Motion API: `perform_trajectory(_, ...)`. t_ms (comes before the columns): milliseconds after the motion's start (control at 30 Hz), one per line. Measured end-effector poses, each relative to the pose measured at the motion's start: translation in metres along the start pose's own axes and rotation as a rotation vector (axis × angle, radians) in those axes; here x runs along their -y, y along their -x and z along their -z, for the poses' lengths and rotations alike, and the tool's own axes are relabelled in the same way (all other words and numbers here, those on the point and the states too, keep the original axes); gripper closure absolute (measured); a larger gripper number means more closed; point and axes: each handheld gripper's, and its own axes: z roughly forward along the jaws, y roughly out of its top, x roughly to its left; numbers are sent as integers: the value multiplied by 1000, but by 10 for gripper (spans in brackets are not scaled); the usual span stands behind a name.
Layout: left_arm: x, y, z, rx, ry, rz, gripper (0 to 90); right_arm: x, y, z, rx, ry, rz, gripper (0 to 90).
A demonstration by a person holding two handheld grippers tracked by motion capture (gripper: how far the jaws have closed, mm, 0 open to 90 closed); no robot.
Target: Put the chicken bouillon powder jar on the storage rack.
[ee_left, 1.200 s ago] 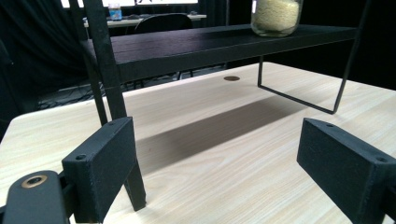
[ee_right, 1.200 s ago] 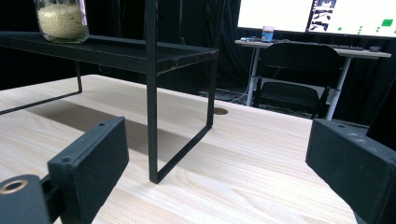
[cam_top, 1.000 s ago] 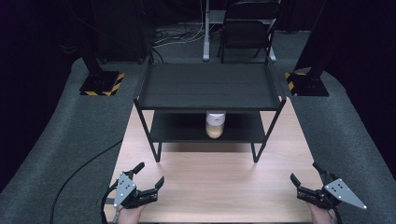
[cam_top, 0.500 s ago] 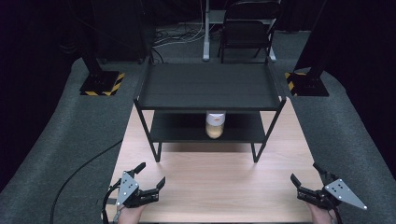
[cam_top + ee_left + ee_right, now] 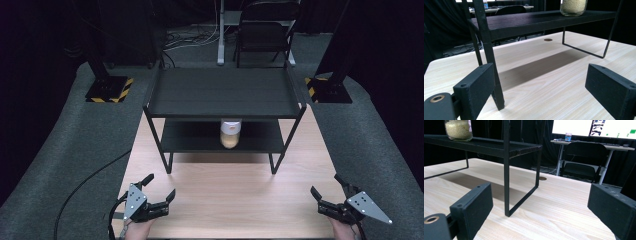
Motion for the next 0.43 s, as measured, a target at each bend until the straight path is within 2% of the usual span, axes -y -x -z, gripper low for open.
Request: perform_trajectory(433, -1, -2, -3, 7, -9, 29, 94, 0, 0, 1, 3, -2, -1, 51)
